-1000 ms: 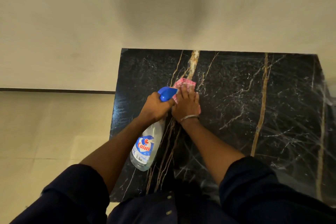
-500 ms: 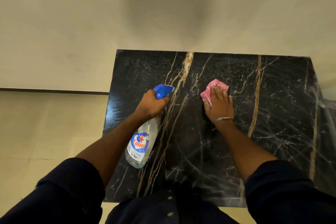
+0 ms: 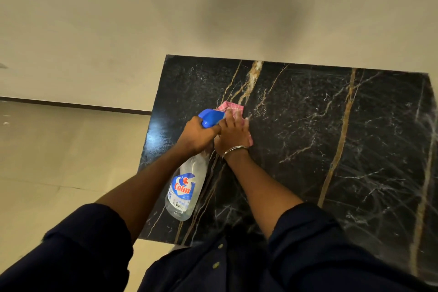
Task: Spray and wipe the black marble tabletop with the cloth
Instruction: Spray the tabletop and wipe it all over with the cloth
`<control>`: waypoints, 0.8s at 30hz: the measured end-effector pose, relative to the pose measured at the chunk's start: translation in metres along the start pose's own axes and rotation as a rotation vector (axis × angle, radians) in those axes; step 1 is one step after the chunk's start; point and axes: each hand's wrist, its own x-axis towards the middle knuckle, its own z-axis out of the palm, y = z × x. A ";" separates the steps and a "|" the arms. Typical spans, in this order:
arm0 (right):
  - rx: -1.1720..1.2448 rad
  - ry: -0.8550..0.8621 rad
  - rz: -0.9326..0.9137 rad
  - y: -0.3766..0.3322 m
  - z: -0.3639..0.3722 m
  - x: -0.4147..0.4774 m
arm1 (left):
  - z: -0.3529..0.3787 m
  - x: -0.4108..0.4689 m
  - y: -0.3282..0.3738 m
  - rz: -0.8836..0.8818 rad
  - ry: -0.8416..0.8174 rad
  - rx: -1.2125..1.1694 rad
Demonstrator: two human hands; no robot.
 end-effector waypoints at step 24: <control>0.140 0.163 0.417 0.056 0.018 -0.035 | -0.037 -0.015 -0.031 0.101 -0.080 0.066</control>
